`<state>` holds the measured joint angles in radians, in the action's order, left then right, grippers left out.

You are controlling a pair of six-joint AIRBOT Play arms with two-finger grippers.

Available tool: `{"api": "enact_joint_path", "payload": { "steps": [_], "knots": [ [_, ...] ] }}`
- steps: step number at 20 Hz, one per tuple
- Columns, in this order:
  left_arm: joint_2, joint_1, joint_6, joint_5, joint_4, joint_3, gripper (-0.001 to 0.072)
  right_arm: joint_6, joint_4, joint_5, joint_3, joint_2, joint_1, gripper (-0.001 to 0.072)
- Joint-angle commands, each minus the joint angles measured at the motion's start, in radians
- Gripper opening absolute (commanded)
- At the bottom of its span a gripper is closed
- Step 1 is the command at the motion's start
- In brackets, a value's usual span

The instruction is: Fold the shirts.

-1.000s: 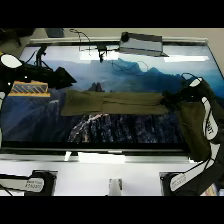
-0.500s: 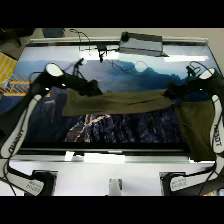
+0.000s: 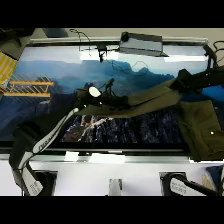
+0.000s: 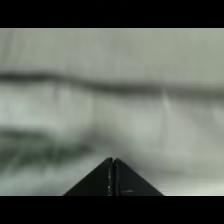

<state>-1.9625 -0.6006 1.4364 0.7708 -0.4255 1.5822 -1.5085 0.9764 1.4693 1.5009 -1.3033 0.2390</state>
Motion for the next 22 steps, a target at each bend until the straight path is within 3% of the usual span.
{"api": "enact_joint_path", "payload": {
  "steps": [1,3,7,10,14,22],
  "knots": [
    [-0.068,-0.081,-0.035,-0.117,0.266,0.001,0.0034,-0.01,-0.011,0.072,0.001,0.097,0.0,0.0025],
    [-0.097,-0.111,-0.13,-0.105,0.373,0.001,0.0034,-0.011,-0.023,0.067,0.001,0.126,0.0,0.0025],
    [-0.074,-0.04,-0.283,0.086,0.349,0.001,0.0031,-0.035,-0.087,0.05,0.001,0.13,-0.01,0.0025],
    [0.049,0.064,-0.28,0.229,0.164,0.001,0.0031,-0.037,-0.091,-0.056,0.001,0.12,-0.115,0.0025],
    [0.323,0.22,-0.28,0.27,0.015,0.001,0.0031,-0.093,-0.094,-0.244,0.001,0.04,-0.306,0.0025],
    [0.771,0.563,-0.253,0.349,-0.04,0.001,0.0033,-0.121,-0.302,-0.587,0.001,-0.292,-0.624,0.0026]
  ]
}}
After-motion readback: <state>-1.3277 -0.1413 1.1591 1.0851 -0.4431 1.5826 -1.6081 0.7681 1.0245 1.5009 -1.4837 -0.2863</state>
